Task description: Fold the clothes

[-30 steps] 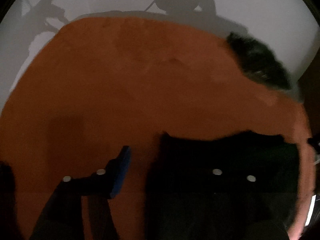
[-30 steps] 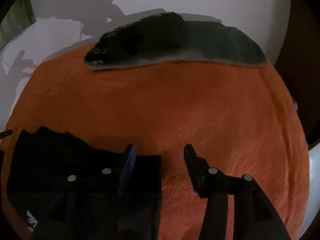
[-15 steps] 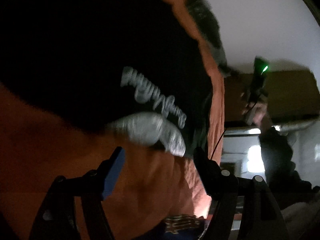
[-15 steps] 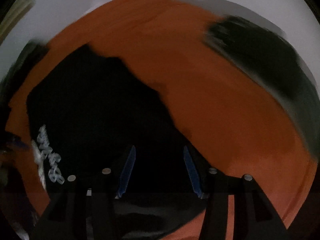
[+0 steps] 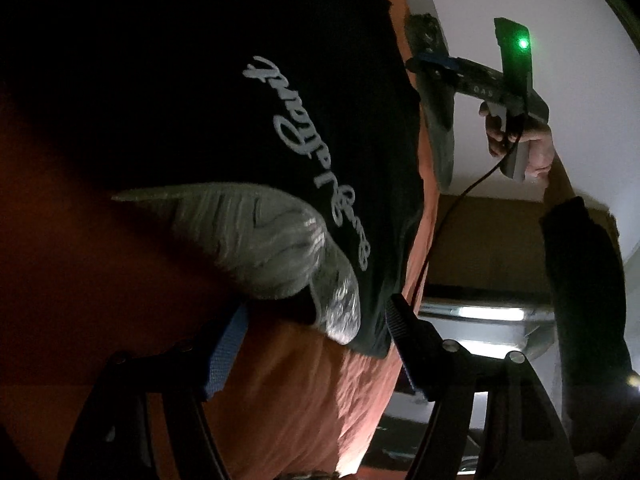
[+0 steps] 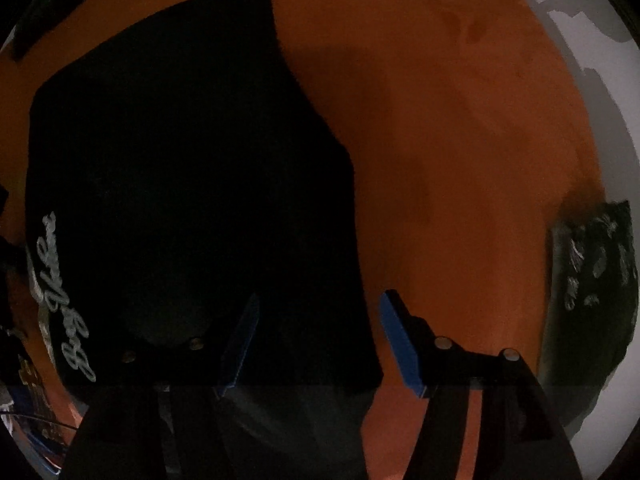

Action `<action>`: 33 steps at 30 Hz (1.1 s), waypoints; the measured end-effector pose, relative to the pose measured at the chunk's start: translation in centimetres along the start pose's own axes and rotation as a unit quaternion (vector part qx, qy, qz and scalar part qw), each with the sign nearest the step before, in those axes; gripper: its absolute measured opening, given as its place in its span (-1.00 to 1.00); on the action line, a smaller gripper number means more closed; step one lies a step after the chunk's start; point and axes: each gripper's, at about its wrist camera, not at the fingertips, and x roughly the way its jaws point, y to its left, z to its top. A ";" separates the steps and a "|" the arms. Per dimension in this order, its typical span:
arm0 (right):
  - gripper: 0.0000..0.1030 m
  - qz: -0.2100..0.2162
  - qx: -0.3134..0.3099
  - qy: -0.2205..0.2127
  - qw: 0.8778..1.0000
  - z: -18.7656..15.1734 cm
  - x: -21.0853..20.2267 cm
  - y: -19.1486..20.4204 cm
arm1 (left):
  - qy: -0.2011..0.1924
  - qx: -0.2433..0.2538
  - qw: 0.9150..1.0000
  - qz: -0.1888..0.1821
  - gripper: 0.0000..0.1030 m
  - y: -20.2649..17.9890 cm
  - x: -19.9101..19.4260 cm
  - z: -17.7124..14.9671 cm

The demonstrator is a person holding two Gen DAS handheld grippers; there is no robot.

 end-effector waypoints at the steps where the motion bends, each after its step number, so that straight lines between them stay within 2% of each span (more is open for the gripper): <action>1: 0.21 0.006 0.001 0.003 1.000 0.5 0.4 -0.1 | -0.002 -0.002 1.000 -0.003 0.33 0.1 0.0 0.1; 3: 0.21 0.017 -0.001 0.014 1.000 1.4 1.2 -0.2 | -0.009 -0.009 1.000 -0.009 0.18 0.3 0.0 0.1; 4: 0.21 0.021 -0.004 0.021 1.000 1.8 1.7 -0.2 | -0.010 -0.019 1.000 -0.018 -0.02 0.7 -0.3 -0.1; 6: 0.21 0.013 -0.016 0.035 0.999 2.4 2.7 0.1 | -0.010 -0.042 0.998 -0.036 -0.23 1.3 -0.2 -0.4; 8: 0.21 0.011 -0.016 0.034 0.999 2.7 3.1 0.2 | -0.015 -0.056 0.997 -0.047 -0.56 1.7 0.0 -0.4; 12: 0.11 0.025 -0.019 0.026 0.999 2.8 3.2 1.1 | -0.021 -0.050 0.997 -0.053 -0.66 1.1 0.7 -0.9; 14: -0.18 0.027 -0.023 0.028 0.999 2.8 3.3 1.4 | -0.024 -0.046 0.997 -0.058 -0.74 1.0 0.4 -0.9; 15: -0.44 0.029 -0.026 0.027 0.999 2.8 3.2 1.7 | -0.025 -0.044 0.997 -0.060 -0.77 0.9 0.2 -0.8; 16: -0.60 0.024 -0.034 0.024 0.999 2.7 2.9 2.0 | -0.026 -0.041 0.997 -0.061 -0.79 0.9 0.1 -0.8; 18: -0.87 0.021 -0.039 0.020 0.999 2.6 2.5 2.1 | -0.026 -0.041 0.997 -0.059 -0.79 0.9 0.2 -0.7; 19: -0.91 0.021 -0.038 0.018 0.999 2.5 2.3 2.1 | -0.023 -0.047 0.997 -0.054 -0.79 1.0 0.5 -0.4; 23: -0.84 0.032 -0.023 0.028 0.999 2.8 2.2 1.9 | -0.010 -0.084 0.996 -0.038 -0.50 1.9 1.6 0.5; 24: -0.59 0.026 -0.024 0.033 0.999 3.0 2.4 2.0 | -0.011 -0.083 0.996 -0.038 -0.50 1.9 1.6 0.6; 25: -0.21 0.027 -0.027 0.042 0.998 3.3 2.8 2.2 | -0.013 -0.077 0.996 -0.038 -0.50 1.7 1.5 0.5; 27: 0.09 0.029 -0.031 0.058 0.997 3.8 3.5 2.5 | -0.016 -0.066 0.997 -0.036 -0.50 1.4 1.3 0.3; 30: 0.13 0.041 -0.044 0.099 0.993 4.3 5.3 3.1 | -0.011 -0.074 0.997 -0.035 -0.50 1.9 1.3 0.5; 33: 0.12 0.049 -0.055 0.109 0.991 4.8 5.9 3.6 | -0.014 -0.086 0.995 -0.039 -0.51 2.5 0.9 0.4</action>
